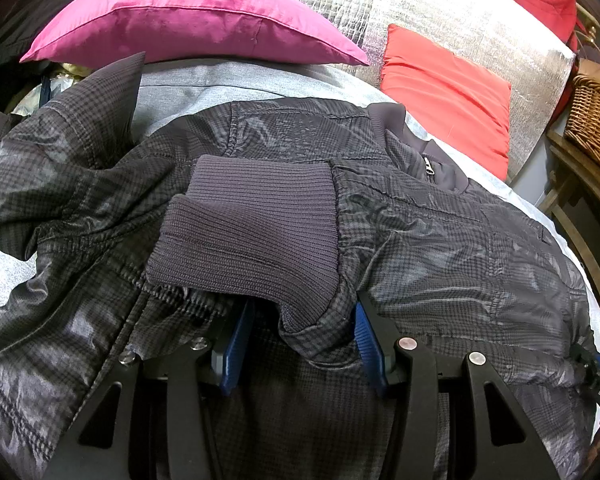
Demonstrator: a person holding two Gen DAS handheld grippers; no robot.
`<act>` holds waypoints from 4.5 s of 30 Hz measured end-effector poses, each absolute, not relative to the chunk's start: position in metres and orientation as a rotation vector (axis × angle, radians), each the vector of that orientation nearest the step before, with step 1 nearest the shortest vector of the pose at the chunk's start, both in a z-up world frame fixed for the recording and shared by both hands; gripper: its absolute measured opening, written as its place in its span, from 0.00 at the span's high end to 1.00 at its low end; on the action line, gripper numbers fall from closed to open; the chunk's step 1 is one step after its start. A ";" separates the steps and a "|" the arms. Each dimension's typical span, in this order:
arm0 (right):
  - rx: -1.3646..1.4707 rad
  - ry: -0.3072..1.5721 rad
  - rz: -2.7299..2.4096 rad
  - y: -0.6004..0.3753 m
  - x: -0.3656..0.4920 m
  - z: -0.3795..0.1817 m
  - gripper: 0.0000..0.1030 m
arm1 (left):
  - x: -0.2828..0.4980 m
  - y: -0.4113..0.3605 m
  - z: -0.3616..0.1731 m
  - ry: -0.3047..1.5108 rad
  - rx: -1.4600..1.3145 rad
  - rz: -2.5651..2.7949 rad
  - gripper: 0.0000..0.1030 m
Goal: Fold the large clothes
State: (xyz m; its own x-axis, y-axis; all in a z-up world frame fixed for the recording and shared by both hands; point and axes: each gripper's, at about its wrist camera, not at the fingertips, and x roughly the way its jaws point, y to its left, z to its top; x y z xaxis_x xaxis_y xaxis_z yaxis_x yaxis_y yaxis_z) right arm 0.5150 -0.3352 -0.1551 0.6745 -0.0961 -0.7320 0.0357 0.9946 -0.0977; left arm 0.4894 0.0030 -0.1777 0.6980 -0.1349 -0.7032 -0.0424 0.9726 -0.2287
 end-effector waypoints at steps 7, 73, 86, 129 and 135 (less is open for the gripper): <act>-0.089 0.833 -0.085 -0.334 0.517 -0.156 0.71 | 0.490 0.005 -0.178 0.795 -0.240 -0.055 0.50; 0.184 0.871 -0.158 -0.391 0.580 -0.127 0.70 | 0.491 0.001 -0.178 0.791 -0.241 -0.061 0.47; 0.189 0.920 -0.038 -0.349 0.528 -0.136 0.21 | 0.495 -0.006 -0.169 0.839 -0.177 -0.060 0.32; -0.090 0.835 0.177 -0.233 0.425 -0.178 0.18 | 0.508 0.284 -0.033 0.648 0.011 0.397 0.91; -0.075 0.835 0.182 -0.233 0.425 -0.178 0.18 | 0.493 0.195 0.031 0.541 0.012 0.211 0.91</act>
State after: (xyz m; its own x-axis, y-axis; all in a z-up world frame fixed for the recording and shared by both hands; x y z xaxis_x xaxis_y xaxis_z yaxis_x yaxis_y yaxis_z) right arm 0.4248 -0.2333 -0.1784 0.6568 0.1308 -0.7426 -0.1894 0.9819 0.0054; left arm 0.4928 0.1954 0.0305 0.8359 0.2028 -0.5101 -0.1966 0.9782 0.0669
